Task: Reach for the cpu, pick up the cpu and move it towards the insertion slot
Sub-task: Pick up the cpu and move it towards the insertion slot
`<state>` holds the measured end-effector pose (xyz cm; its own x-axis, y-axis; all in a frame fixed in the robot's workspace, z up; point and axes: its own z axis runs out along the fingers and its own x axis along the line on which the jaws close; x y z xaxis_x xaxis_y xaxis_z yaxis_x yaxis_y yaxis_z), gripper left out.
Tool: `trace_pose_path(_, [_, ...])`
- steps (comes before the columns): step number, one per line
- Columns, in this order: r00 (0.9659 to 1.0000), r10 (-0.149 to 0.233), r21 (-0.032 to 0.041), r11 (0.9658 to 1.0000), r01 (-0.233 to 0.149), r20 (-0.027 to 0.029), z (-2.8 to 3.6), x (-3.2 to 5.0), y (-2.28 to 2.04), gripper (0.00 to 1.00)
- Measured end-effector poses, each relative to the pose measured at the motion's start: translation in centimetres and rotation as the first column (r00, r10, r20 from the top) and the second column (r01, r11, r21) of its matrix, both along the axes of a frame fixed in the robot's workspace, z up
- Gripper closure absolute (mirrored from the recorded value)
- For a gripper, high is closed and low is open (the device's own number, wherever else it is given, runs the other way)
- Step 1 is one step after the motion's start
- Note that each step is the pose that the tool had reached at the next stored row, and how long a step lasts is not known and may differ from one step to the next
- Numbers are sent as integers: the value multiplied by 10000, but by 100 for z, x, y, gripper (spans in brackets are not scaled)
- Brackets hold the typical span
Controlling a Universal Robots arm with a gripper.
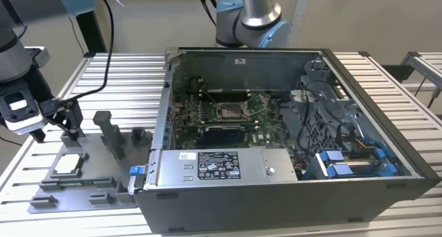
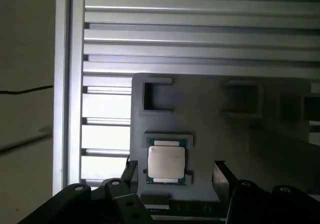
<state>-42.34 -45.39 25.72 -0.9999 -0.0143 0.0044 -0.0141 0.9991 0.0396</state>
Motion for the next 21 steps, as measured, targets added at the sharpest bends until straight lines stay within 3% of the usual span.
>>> trace_pose_path(3, [10000, -1, 1, 10000, 1, 1, -54, 0, -40, 0])
trace_pose_path(21, [10000, -5, 1, 10000, 5, -4, -379, -41, -130, 0])
